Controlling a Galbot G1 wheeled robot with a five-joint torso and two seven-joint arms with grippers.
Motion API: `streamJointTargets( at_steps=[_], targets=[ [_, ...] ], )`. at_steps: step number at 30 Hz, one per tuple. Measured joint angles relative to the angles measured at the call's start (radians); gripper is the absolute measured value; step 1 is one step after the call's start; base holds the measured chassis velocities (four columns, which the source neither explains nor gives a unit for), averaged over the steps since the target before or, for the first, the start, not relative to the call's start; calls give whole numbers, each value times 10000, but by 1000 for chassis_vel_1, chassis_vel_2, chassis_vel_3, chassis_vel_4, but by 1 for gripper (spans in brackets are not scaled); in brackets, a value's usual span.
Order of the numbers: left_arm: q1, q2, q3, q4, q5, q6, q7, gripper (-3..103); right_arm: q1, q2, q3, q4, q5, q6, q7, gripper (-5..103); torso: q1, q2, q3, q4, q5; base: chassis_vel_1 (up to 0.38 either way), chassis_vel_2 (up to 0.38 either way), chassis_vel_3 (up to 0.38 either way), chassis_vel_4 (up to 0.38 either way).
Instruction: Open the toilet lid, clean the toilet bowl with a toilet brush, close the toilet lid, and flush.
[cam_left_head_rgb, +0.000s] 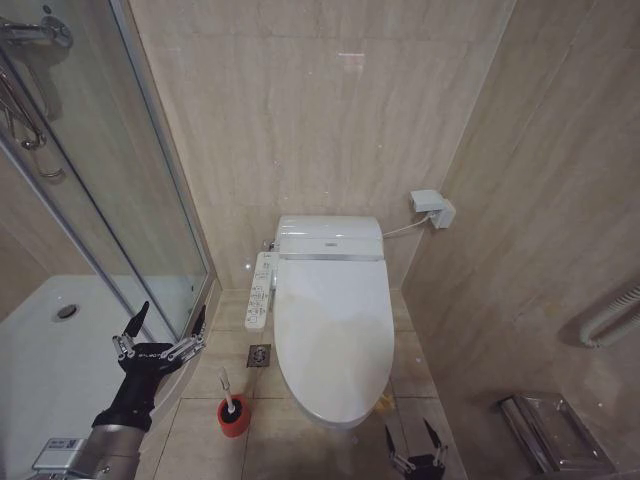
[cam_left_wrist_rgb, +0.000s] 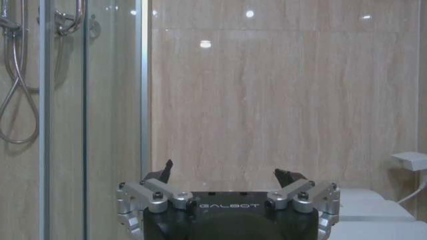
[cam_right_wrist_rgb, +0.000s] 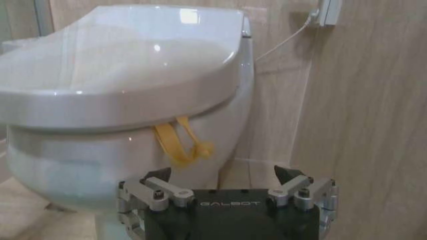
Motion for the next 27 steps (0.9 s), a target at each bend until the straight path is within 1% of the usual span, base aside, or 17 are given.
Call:
streamJointTargets(
  at_steps=[11, 14, 27],
  targets=[
    [0, 0, 0, 0, 0, 0, 0, 100, 379, 154, -207, -136, -66, -32, 113, 100, 0, 0, 0, -2, 0, 0, 0, 0, 0],
    [0, 0, 0, 0, 0, 0, 0, 100, 558, 255, -218, -244, -284, -30, 349, 100, 0, 0, 0, -1, -1, 0, 0, 0, 0],
    [0, 0, 0, 0, 0, 0, 0, 100, 982, 436, -164, -613, -793, -30, 930, 100, 0, 0, 0, -3, 0, 0, 0, 0, 0]
  ],
)
